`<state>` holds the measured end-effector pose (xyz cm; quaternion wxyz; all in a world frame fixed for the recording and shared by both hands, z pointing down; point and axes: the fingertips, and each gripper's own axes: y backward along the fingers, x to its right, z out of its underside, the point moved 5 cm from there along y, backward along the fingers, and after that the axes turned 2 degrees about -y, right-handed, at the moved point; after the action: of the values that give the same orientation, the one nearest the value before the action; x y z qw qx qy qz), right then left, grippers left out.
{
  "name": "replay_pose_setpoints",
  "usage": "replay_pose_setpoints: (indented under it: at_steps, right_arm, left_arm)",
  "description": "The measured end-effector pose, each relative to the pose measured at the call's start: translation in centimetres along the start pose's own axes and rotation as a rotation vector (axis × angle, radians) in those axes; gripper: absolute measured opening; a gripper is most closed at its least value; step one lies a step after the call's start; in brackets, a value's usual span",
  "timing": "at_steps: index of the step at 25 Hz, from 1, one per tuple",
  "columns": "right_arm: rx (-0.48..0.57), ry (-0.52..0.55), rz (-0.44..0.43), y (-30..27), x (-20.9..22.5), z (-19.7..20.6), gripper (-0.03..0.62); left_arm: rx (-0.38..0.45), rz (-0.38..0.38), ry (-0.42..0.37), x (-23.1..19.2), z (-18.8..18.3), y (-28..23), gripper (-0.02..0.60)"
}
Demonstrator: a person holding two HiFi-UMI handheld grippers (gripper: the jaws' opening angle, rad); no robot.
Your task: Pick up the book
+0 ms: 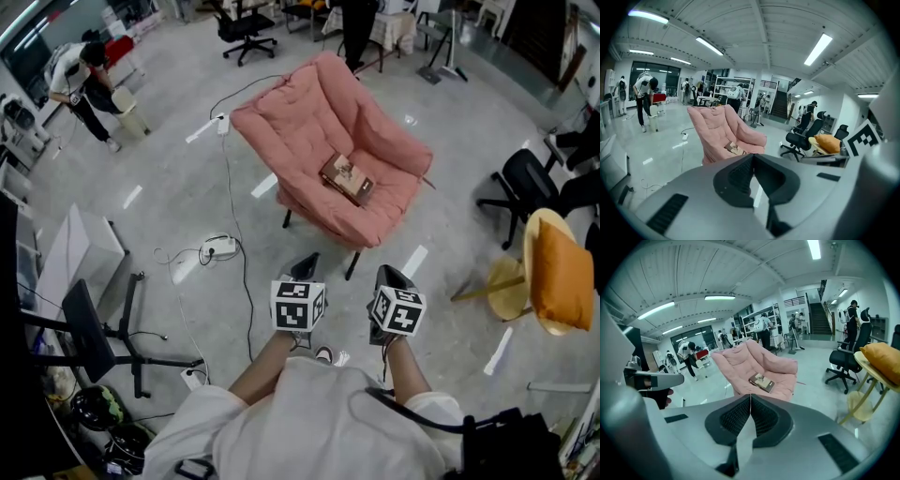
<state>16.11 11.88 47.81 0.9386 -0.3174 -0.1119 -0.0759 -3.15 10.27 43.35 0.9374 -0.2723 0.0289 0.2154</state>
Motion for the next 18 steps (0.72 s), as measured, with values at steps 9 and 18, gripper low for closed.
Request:
replay_pose_setpoints:
  at_steps: [9, 18]
  right_arm:
    - [-0.05, -0.009, 0.027, -2.3, 1.6, -0.3, 0.031]
    - [-0.048, 0.012, 0.037, -8.2, 2.6, -4.2, 0.031]
  left_arm:
    - [-0.038, 0.015, 0.015, -0.7, -0.5, -3.4, 0.009]
    - [-0.041, 0.061, -0.004, -3.1, -4.0, -11.3, 0.009]
